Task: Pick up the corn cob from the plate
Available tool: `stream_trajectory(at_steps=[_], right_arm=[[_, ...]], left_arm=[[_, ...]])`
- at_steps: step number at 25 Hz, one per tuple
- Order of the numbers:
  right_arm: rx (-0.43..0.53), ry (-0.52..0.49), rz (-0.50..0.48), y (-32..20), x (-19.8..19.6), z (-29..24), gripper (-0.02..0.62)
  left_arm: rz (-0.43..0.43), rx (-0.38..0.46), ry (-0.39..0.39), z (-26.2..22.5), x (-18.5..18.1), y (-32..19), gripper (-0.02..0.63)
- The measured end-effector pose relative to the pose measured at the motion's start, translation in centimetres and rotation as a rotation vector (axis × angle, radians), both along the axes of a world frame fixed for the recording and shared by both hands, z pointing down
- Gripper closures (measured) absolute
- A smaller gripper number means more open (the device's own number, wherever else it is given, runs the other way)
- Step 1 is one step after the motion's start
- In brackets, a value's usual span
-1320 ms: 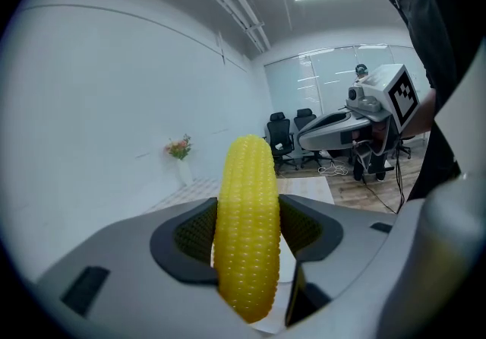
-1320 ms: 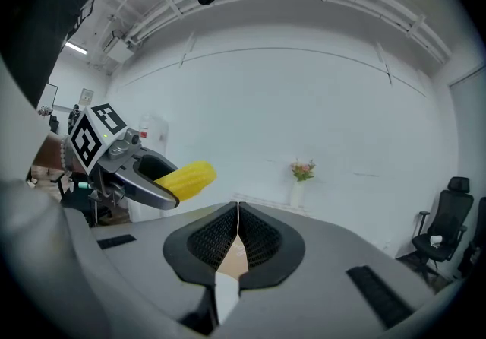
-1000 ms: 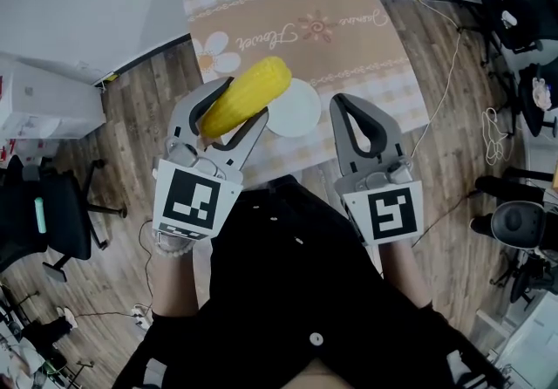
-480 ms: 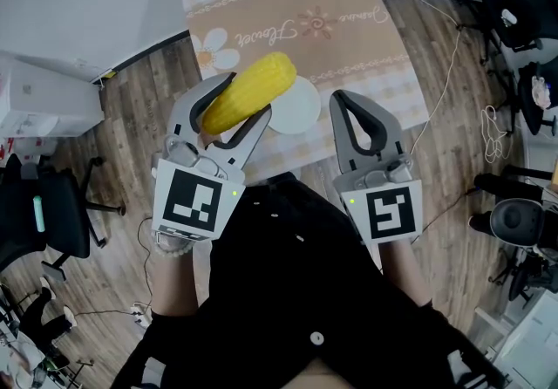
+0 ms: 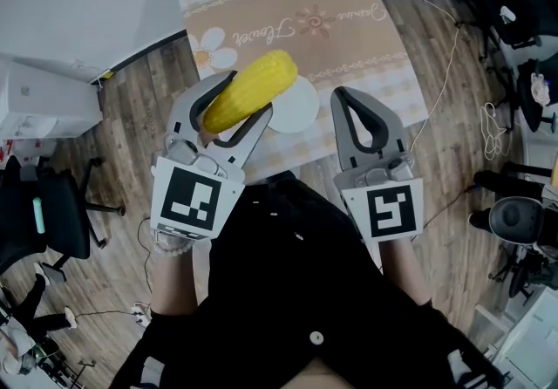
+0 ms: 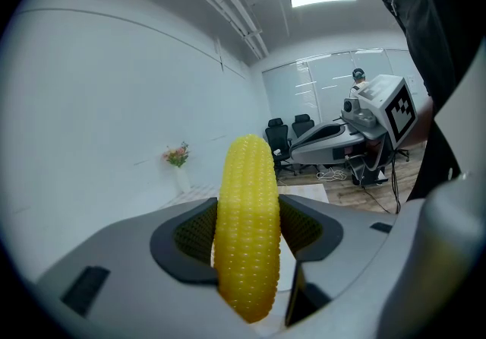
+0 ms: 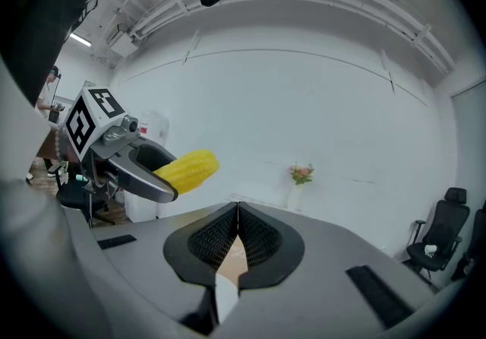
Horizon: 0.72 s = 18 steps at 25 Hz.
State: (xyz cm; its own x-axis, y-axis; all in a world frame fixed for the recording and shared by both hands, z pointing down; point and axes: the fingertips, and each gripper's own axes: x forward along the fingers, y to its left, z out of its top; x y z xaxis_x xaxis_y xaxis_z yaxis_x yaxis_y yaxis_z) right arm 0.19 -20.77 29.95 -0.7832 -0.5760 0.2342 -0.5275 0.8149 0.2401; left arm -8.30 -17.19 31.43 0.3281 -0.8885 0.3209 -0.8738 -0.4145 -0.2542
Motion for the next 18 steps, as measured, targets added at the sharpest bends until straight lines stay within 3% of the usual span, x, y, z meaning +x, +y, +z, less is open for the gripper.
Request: stream_trajectory(at_steps=[18], right_arm=[[0.007, 0.012, 0.002, 0.01, 0.08, -0.08, 0.554]], left_arm=[[0.032, 0.001, -0.008, 0.14, 0.44, -0.34, 0.35]])
